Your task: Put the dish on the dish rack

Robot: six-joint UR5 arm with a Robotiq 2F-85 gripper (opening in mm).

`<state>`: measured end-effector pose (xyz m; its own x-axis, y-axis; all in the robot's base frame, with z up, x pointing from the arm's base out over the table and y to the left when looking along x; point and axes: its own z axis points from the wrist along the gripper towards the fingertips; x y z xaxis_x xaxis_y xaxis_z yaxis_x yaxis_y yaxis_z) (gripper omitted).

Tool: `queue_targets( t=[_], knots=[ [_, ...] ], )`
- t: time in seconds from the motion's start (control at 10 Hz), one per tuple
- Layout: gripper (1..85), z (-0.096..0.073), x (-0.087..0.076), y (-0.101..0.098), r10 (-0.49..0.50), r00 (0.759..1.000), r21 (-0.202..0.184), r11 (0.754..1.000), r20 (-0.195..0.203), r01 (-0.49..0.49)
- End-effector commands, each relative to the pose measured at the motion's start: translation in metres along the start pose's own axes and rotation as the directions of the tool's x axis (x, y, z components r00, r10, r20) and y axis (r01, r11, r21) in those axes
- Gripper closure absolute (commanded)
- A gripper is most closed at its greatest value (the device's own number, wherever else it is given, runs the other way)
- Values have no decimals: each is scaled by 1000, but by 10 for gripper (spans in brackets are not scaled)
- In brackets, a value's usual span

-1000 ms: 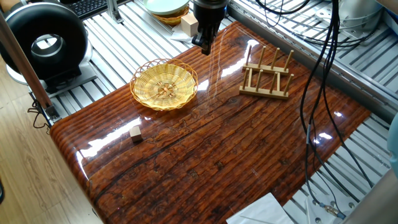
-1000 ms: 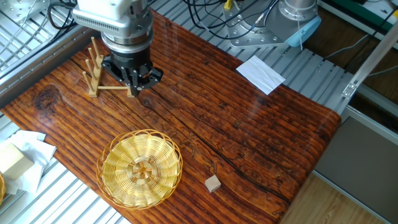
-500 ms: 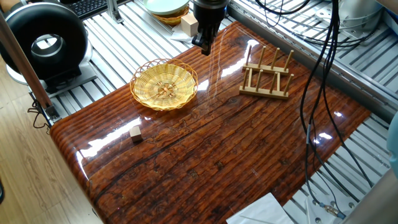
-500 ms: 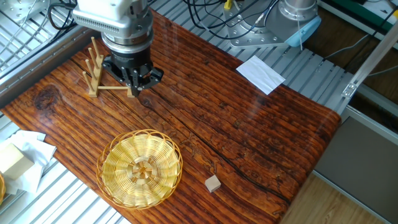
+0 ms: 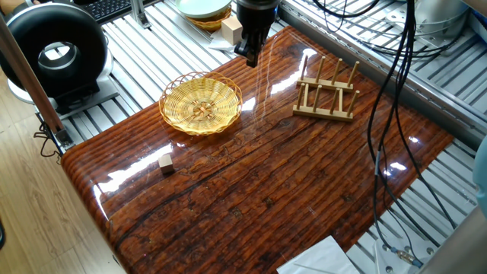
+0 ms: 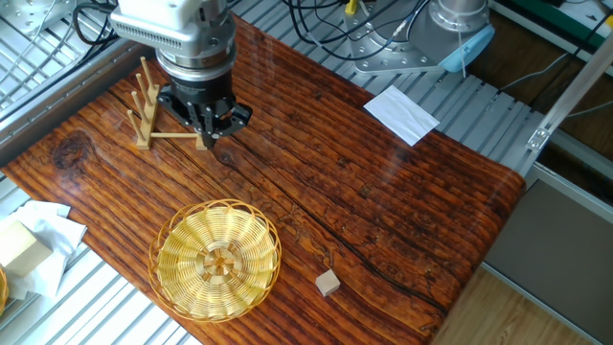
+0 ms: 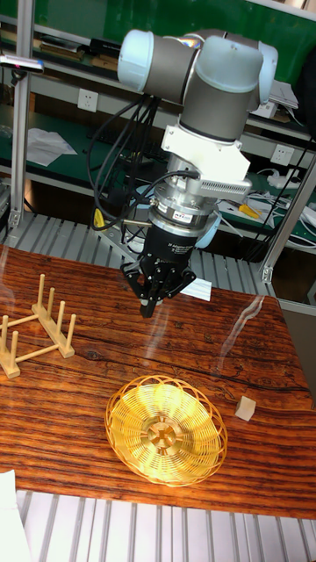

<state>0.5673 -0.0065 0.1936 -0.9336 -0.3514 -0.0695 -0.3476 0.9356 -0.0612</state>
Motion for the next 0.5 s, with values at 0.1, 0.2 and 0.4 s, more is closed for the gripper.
queue_targets(
  t=[0.1,0.2,0.4],
  knots=[
    [847,2,-15,4,18,999,-28,999,51,-16],
    [847,2,-16,6,13,998,-33,999,55,-11],
    [847,0,-30,10,17,994,-51,999,108,-11]
  ],
)
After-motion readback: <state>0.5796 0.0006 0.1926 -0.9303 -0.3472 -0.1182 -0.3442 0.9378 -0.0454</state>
